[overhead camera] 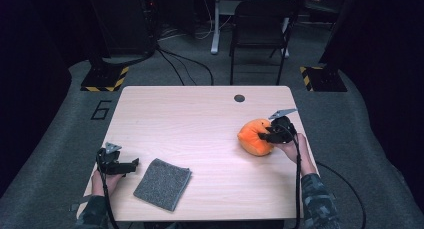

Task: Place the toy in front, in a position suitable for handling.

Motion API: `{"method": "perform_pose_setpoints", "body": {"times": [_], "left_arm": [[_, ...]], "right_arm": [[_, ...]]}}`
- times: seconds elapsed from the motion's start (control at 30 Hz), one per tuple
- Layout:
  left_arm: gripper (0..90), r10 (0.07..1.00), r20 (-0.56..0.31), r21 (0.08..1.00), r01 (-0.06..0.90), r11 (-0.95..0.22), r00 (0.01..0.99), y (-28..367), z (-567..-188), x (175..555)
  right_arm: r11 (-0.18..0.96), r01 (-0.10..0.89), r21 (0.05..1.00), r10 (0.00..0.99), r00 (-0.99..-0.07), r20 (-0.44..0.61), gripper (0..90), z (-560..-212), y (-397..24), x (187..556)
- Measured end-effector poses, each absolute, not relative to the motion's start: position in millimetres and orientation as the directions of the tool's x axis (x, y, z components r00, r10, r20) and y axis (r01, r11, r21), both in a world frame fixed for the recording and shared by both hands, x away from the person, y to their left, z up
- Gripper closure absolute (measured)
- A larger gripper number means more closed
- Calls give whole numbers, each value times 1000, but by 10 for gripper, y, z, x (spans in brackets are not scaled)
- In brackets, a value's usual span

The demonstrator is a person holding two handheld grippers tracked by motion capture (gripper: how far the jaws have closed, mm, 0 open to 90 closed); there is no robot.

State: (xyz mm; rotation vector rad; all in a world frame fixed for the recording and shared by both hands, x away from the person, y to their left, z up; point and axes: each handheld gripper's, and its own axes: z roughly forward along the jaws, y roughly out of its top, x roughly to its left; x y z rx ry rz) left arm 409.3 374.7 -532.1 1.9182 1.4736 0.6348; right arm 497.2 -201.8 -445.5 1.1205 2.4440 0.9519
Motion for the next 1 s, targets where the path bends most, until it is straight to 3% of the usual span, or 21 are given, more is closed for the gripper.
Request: {"method": "perform_pose_setpoints", "body": {"times": [0.33,0.7,1.0], "left_arm": [[2,966,-1,728,662,-176,259,3748,-5321,4094],[2,966,0,727,663,-177,258,3748,-5320,4093],[2,966,-1,728,663,-176,258,3747,-5320,4093]], "right_arm": [[399,583,708,802,-596,38,749,-4360,-1966,4894],[298,606,738,871,-489,50,767,-4138,-1727,4730],[255,590,766,883,-465,63,766,-3998,-1465,4612]]}}
